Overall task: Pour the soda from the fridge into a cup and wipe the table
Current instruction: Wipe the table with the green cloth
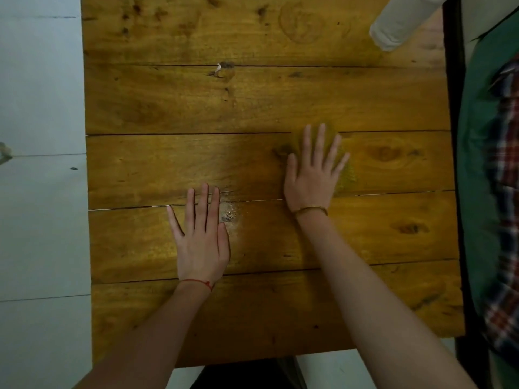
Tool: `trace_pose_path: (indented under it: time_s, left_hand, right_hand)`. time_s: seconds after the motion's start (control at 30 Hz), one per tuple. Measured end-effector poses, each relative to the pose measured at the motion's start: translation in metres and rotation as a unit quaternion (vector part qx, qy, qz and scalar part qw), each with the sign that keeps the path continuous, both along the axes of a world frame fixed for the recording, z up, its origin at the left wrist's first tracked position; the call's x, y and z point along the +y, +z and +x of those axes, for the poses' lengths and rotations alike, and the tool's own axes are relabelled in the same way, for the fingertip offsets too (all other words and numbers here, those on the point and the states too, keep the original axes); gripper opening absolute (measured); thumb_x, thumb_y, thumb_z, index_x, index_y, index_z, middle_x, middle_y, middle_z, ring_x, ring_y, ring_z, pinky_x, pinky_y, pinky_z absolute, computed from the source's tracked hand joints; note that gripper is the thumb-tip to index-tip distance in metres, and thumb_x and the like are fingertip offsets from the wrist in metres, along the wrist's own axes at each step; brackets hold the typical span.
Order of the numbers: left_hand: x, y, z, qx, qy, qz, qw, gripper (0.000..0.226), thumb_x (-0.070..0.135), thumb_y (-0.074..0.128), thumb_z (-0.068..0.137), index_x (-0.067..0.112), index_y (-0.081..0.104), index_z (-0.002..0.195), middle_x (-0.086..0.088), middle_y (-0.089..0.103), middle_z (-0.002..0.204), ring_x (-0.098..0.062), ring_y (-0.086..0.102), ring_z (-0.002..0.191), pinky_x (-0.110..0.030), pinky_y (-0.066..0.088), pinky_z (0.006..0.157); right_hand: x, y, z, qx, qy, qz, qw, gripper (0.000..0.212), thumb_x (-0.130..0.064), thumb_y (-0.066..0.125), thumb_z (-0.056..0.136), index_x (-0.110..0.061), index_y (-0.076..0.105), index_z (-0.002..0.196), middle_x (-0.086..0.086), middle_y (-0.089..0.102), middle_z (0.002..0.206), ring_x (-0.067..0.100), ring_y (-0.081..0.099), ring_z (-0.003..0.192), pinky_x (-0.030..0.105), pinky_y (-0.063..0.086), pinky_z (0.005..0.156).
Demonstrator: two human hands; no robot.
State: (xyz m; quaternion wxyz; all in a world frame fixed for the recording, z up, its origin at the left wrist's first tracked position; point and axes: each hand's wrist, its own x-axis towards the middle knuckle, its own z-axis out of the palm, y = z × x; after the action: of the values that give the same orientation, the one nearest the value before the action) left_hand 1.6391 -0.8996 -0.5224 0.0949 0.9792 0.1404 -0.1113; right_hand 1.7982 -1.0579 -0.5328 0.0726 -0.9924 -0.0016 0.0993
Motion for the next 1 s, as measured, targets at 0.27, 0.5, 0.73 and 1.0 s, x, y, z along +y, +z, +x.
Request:
trace_pose_path:
  time_s: [0.27, 0.5, 0.73, 1.0]
  left_hand:
    - [0.001, -0.001, -0.004, -0.017, -0.004, -0.014, 1.0, 0.058, 0.029, 0.019, 0.102, 0.015, 0.003, 0.156, -0.001, -0.002, 0.165, -0.021, -0.006, 0.152, -0.062, 0.003, 0.118]
    - [0.005, 0.015, -0.032, -0.037, -0.004, -0.04, 0.999, 0.058, 0.029, 0.021, 0.103, 0.016, 0.005, 0.156, -0.001, -0.001, 0.165, -0.019, -0.007, 0.152, -0.062, -0.003, 0.118]
    - [-0.001, 0.019, -0.071, -0.032, 0.01, -0.038, 0.999, 0.057, 0.029, 0.023, 0.102, 0.016, 0.007, 0.156, 0.001, 0.001, 0.165, -0.018, -0.007, 0.152, -0.061, -0.003, 0.118]
    - [-0.021, 0.02, -0.091, -0.016, -0.004, -0.043, 0.999, 0.057, 0.031, 0.02, 0.103, 0.018, 0.004, 0.157, 0.0, -0.002, 0.165, -0.017, -0.009, 0.151, -0.062, -0.002, 0.118]
  right_hand:
    - [-0.01, 0.007, -0.099, 0.036, 0.225, 0.024, 0.974, 0.061, -0.05, 0.022, 0.101, -0.031, 0.001, 0.155, -0.004, -0.005, 0.164, 0.025, -0.009, 0.15, 0.051, 0.003, 0.122]
    - [-0.08, 0.003, -0.086, 0.034, -0.056, -0.015, 0.998, 0.06, -0.046, 0.017, 0.101, -0.027, -0.002, 0.155, 0.001, -0.006, 0.164, 0.03, -0.007, 0.15, 0.057, 0.003, 0.119]
    - [-0.01, 0.011, -0.18, 0.063, 0.174, 0.038, 0.982, 0.061, -0.048, 0.021, 0.101, -0.03, -0.002, 0.155, -0.003, -0.008, 0.163, 0.027, -0.013, 0.15, 0.054, -0.003, 0.12]
    - [-0.115, 0.015, -0.231, 0.084, 0.119, -0.011, 0.989, 0.061, -0.049, 0.019, 0.101, -0.031, -0.003, 0.155, -0.002, -0.007, 0.164, 0.029, -0.01, 0.15, 0.054, 0.004, 0.12]
